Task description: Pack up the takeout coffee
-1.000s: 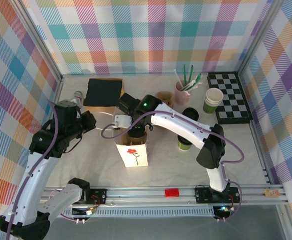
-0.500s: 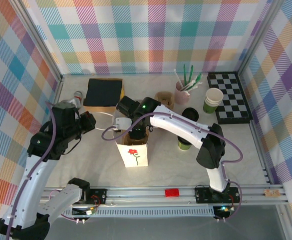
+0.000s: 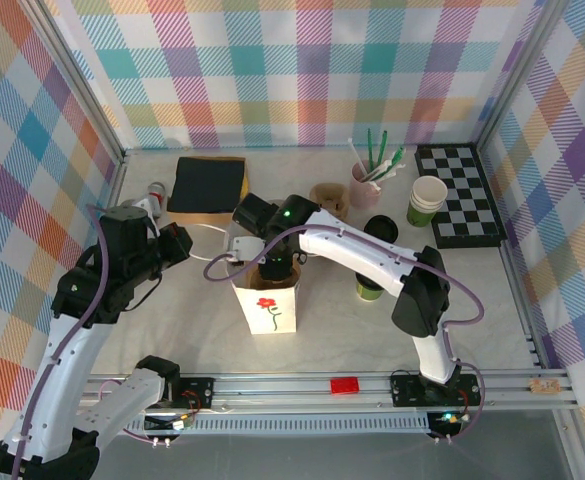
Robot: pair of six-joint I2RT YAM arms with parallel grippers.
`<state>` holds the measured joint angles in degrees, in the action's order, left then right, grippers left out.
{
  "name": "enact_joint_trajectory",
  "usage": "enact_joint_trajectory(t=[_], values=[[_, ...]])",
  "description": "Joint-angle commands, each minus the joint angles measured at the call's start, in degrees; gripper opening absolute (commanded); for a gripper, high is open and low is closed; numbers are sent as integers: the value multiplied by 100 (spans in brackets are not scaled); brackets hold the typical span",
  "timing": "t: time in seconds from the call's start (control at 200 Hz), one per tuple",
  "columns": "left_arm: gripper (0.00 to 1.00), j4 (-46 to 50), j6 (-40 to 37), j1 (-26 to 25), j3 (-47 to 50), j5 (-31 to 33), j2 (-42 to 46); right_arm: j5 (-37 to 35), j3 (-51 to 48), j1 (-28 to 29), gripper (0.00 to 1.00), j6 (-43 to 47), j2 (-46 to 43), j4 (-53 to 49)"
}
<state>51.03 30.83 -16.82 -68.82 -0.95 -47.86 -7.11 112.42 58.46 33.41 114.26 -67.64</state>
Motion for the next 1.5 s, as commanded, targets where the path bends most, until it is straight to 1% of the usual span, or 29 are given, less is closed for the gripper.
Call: enact_joint_trajectory(t=[0.0,0.21,0.475,0.715,0.78,0.81,0.885,0.94,0.96,1.3,1.491], values=[[0,-147,86,65,-91,-98,134,-23,166,-29,26,-126,240,-312],[0,-137,80,65,-171,-125,130,-23,319,-35,26,-141,334,-435],[0,-155,85,65,-164,-115,124,-36,265,-35,26,-148,291,-357],[0,-120,81,65,-222,-89,152,-61,305,-32,30,-154,273,-334],[0,-128,80,65,-220,-85,135,-69,302,-33,33,-153,255,-334],[0,-128,73,65,-221,-81,128,-72,307,-31,36,-157,251,-325],[0,-150,79,65,-221,-81,104,-71,325,-29,55,-159,224,-316],[0,-163,81,65,-207,-89,105,-71,337,-36,65,-159,204,-303],[0,-163,81,60,-210,-89,109,-65,334,-30,67,-158,189,-298],[0,-207,129,61,-188,-175,102,-88,518,-27,72,-123,167,-347],[0,-242,149,64,-166,-219,78,-55,751,-25,78,-89,193,-471]])
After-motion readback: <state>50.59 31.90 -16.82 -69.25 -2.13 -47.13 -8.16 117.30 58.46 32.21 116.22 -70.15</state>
